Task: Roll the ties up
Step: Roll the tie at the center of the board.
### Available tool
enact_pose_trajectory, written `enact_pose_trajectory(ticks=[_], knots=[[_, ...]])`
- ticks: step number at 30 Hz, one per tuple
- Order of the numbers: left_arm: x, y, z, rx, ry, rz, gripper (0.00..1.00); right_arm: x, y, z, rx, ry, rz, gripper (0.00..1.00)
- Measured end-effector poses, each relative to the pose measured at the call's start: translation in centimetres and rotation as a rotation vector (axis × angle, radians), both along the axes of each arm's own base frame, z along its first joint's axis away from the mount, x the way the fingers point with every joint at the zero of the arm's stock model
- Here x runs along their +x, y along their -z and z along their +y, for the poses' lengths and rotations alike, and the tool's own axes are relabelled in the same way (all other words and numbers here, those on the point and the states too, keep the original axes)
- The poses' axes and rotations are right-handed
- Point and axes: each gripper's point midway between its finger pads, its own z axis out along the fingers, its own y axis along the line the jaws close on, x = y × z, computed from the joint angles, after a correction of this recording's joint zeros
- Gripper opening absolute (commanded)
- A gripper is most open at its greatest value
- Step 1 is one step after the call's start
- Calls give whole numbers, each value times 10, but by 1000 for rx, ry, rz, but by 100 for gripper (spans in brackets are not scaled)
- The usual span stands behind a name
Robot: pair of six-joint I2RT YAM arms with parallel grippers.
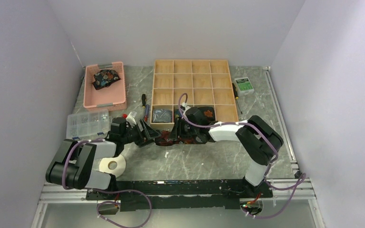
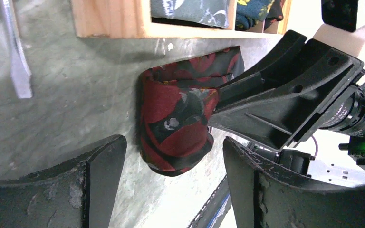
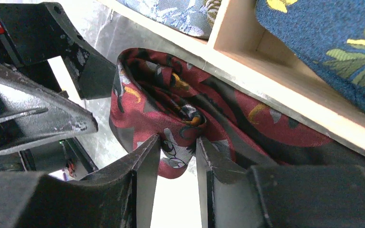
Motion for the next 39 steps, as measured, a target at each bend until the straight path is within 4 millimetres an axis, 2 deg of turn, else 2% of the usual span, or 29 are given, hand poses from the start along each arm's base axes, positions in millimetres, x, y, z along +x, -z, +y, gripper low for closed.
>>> enact_pose_trajectory(ticks=[11, 14, 23, 25, 28, 30, 32, 39], knots=[[1, 5, -18, -17, 77, 4, 73, 5, 7, 3, 32, -14, 12, 31], [2, 6, -22, -22, 92, -1, 68, 4, 7, 4, 38, -19, 12, 31], [2, 15, -30, 17, 126, 4, 28, 4, 8, 3, 43, -18, 7, 31], [2, 15, -31, 30, 131, 2, 20, 5, 8, 3, 42, -17, 7, 35], [3, 13, -31, 63, 134, -3, 4, 5, 8, 2, 42, -14, 9, 54], [2, 11, -32, 92, 136, -3, 3, 4, 8, 1, 40, -8, 13, 63], [1, 7, -32, 139, 137, -7, 3, 3, 2, -1, 45, -2, 4, 67], [8, -7, -17, 407, 80, 21, 3, 0, -32, -37, 4, 73, -71, 68]])
